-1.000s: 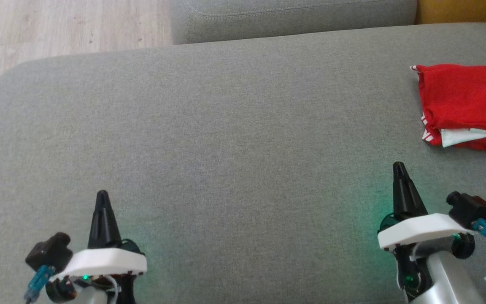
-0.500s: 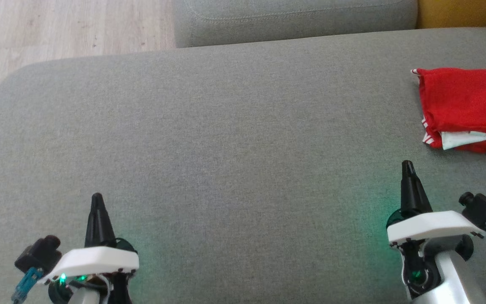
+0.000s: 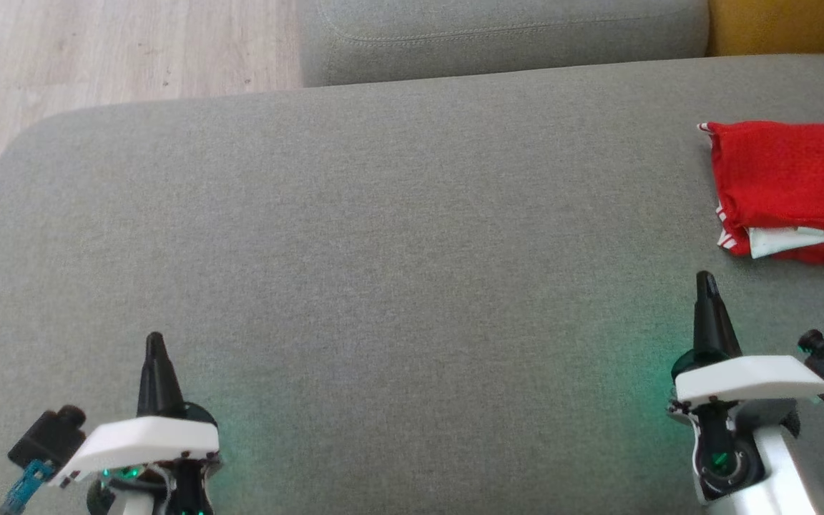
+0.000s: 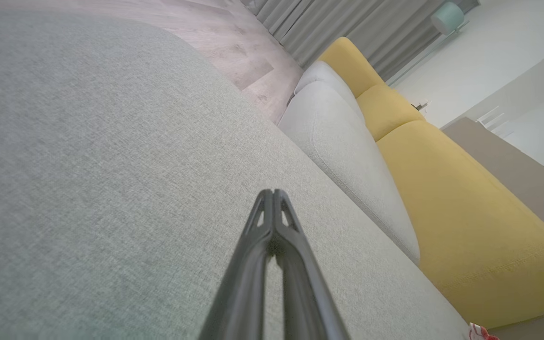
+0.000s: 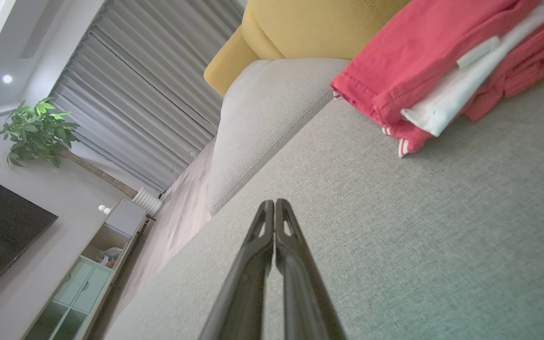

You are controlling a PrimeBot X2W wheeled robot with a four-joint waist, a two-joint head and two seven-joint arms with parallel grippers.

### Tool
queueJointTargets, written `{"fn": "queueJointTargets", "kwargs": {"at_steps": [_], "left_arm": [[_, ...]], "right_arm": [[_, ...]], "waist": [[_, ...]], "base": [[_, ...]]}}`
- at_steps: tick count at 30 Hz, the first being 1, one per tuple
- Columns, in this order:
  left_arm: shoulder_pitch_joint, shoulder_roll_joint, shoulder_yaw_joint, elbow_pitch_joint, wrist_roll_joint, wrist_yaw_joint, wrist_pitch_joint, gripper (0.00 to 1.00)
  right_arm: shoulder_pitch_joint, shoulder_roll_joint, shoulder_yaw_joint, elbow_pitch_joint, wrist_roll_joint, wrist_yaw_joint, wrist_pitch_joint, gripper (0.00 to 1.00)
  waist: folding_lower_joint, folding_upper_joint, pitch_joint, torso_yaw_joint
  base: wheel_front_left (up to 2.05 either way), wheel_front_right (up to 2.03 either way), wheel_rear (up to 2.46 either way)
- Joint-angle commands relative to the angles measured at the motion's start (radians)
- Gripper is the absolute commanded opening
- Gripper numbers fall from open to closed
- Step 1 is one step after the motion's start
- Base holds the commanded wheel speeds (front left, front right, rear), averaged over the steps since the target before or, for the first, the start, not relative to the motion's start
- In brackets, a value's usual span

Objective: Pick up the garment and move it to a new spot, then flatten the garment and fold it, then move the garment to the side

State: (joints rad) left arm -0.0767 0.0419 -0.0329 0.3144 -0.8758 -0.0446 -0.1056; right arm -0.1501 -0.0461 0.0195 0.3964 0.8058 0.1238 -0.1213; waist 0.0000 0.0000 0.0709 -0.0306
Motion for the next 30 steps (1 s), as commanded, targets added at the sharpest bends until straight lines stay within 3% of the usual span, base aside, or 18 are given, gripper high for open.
{"fn": "queueJointTargets", "kwargs": {"at_steps": [1, 30], "left_arm": [[-0.036, 0.004, 0.024, -0.038, -0.027, -0.008, 0.005, 0.00], [-0.034, 0.005, 0.071, -0.050, -0.299, -0.038, 0.087, 0.00]], "right_arm": [[-0.015, -0.013, 0.000, -0.042, 0.034, 0.003, 0.010, 0.00], [0.008, -0.015, -0.043, -0.085, 0.336, 0.005, 0.090, 0.00]], "waist": [[0.0000, 0.0000, -0.002, 0.001], [0.0000, 0.0000, -0.027, 0.012]], "base": [[0.00, 0.00, 0.00], [0.00, 0.00, 0.00]]}}
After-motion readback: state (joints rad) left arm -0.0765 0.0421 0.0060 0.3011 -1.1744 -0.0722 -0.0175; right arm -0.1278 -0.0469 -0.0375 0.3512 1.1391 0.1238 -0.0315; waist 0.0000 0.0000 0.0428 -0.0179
